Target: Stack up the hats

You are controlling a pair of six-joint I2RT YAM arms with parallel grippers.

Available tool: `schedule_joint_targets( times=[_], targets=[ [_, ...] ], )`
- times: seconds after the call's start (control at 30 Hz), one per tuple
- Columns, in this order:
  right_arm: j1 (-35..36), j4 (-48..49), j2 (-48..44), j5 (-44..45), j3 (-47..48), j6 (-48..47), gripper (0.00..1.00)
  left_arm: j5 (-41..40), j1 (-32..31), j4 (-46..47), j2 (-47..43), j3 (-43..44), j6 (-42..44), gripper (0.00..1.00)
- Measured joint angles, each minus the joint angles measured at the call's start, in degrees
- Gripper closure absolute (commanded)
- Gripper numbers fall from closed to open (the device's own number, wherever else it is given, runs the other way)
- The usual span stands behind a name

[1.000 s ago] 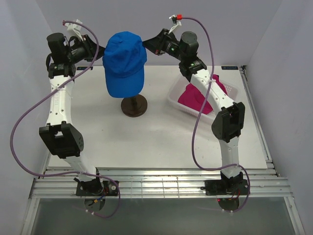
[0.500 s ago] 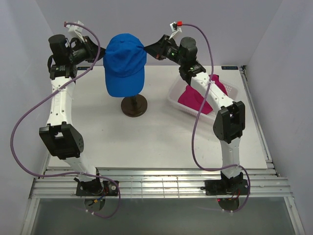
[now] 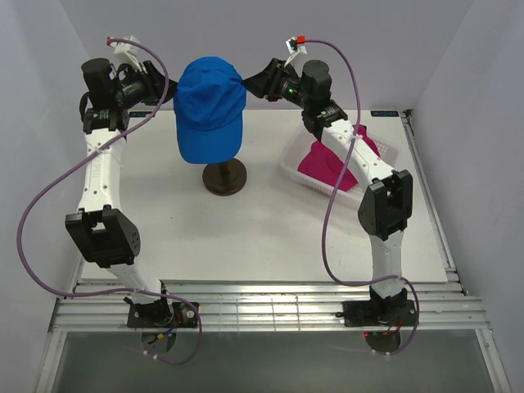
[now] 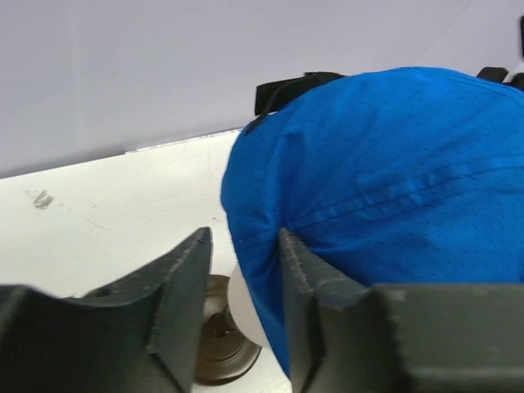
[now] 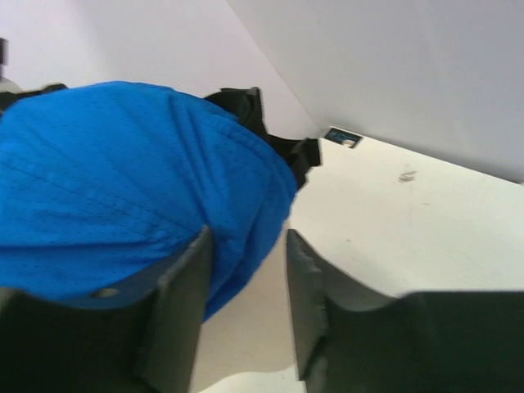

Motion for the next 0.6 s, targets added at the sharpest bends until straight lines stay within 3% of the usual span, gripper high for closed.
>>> schedule_joint_targets(
  times=[0.3,0.47,0.6],
  targets=[
    [-1.77,-10.14,-4.35,2.47,0.0,-5.42,0.3,-7.19,-0.83,-5.6,-0.07,4.0,4.11,0.27],
    [-6.86,-16.65,-9.31,4.83,-1.95,-9.81,0.25,-12.98,-0.92,-7.54,-0.55,4.11,6.14,0.18],
    [-12.0,-20.57,-16.15,8.81,-9.14,-14.64,0.24,-15.23,-0.87,-8.26,-0.98,4.09,7.37,0.14]
  ],
)
